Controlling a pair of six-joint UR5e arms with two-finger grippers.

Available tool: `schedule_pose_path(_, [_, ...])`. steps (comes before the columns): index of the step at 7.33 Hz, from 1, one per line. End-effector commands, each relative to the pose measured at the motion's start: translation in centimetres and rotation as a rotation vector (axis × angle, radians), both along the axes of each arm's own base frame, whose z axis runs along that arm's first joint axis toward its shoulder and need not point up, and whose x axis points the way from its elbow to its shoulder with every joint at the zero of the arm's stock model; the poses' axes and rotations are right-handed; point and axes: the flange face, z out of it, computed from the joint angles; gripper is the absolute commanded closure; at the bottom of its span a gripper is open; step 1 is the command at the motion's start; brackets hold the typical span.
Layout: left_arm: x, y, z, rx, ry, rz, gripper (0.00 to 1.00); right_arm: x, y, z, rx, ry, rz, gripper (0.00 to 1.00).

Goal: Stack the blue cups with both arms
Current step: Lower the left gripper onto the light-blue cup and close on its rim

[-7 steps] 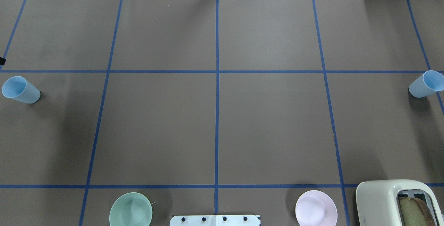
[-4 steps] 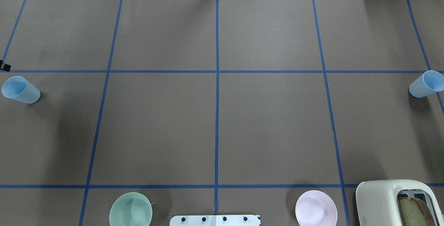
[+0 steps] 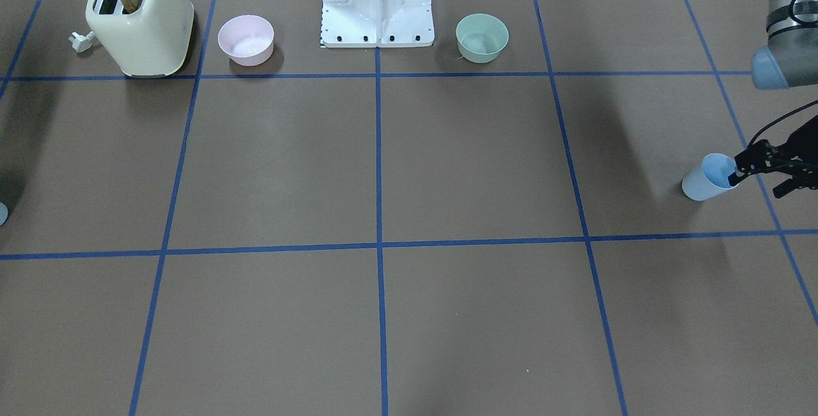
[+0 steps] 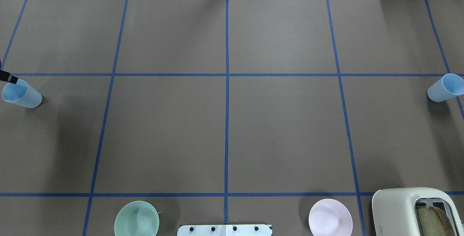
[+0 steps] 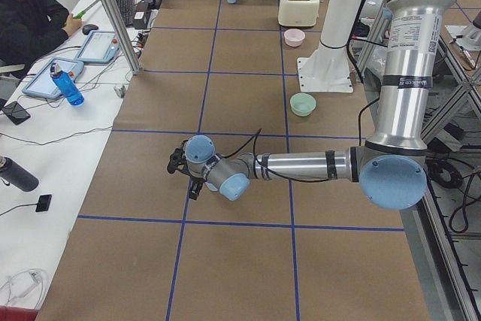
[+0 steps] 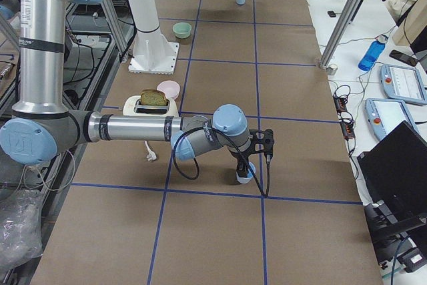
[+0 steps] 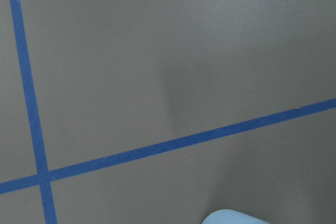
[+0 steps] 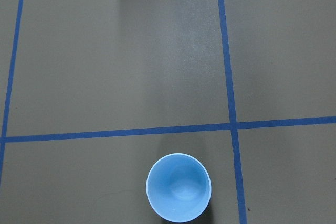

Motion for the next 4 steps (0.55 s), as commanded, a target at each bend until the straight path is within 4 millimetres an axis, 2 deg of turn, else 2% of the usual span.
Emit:
schedule_pose_path(1, [0.9, 0.4, 0.2, 0.001, -0.001, 0.019, 0.03, 0.1, 0.1, 0.2, -0.004, 0.000, 0.003, 0.00])
schedule_pose_path(3, [1.7, 0.6, 0.4, 0.000, -0.005, 0.036, 0.05, 0.2, 0.1, 0.3, -0.007, 0.001, 0.005, 0.00])
schedule_pose_path(4, [2.3, 1.3, 0.9, 0.006, -0.014, 0.047, 0.11, 0.2, 0.3, 0.6, -0.013, 0.000, 0.004, 0.00])
